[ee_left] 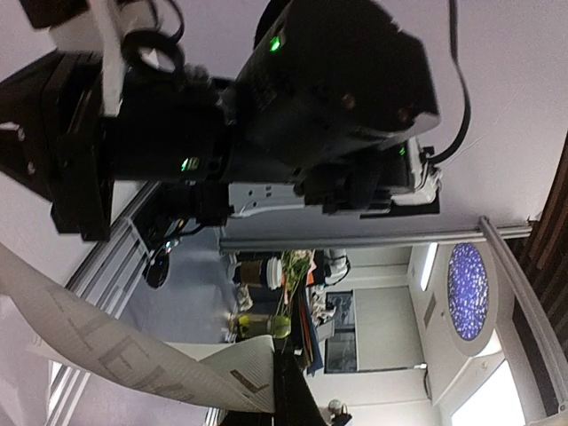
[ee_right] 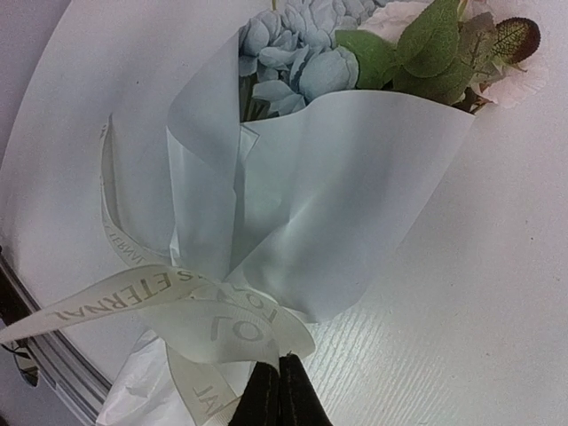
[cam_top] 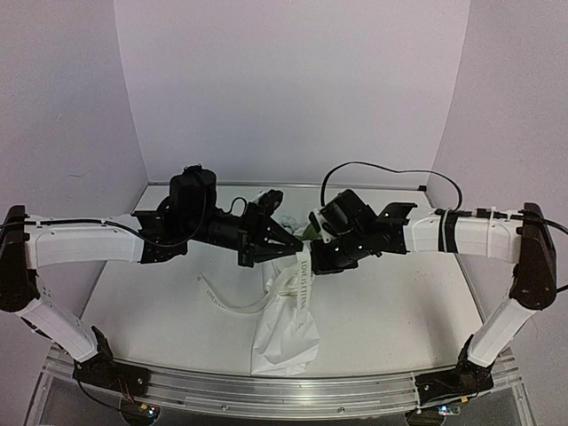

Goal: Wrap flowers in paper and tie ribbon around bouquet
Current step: Cross the half-tied ribbon over the folded bouquet.

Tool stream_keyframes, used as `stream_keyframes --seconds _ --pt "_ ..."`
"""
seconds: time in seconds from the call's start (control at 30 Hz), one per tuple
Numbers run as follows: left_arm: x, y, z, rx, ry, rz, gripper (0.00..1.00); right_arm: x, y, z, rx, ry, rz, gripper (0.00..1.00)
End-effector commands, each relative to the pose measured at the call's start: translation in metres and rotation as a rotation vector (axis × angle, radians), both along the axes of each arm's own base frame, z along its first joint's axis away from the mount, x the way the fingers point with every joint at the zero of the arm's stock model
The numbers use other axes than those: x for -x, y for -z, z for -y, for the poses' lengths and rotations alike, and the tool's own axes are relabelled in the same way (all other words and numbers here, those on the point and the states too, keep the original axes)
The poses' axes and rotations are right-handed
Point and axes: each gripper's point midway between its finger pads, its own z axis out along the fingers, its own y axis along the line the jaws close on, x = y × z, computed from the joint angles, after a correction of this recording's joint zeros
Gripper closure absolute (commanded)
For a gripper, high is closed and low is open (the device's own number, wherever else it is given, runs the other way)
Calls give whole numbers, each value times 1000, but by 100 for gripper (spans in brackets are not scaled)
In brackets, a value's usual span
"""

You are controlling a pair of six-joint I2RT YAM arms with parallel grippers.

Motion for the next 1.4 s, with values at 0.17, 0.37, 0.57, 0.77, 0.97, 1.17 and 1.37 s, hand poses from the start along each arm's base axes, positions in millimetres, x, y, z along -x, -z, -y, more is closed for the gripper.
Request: stream_keyframes --seconds 0.17,0.37,0.57,0.77,0.97,1.17,1.37 --pt "-22 -39 38 231 -213 -1 98 -10 -2 -9 -77 20 -34 100" --pt "-5 9 52 130 -203 37 98 -11 1 -6 -82 13 -54 100" --pt "11 60 56 -23 -187 75 95 -9 -1 -2 -92 -9 -63 100" --pt "17 84 64 -160 -171 149 71 -5 -10 -2 -97 -37 -61 100" --pt "23 78 54 -186 -149 251 51 4 -13 2 -98 -57 -80 100" --pt "32 57 33 -165 -111 423 44 15 -17 7 -75 -96 -77 100" --pt "22 42 0 -210 -148 657 41 24 -29 4 -69 -134 -63 100"
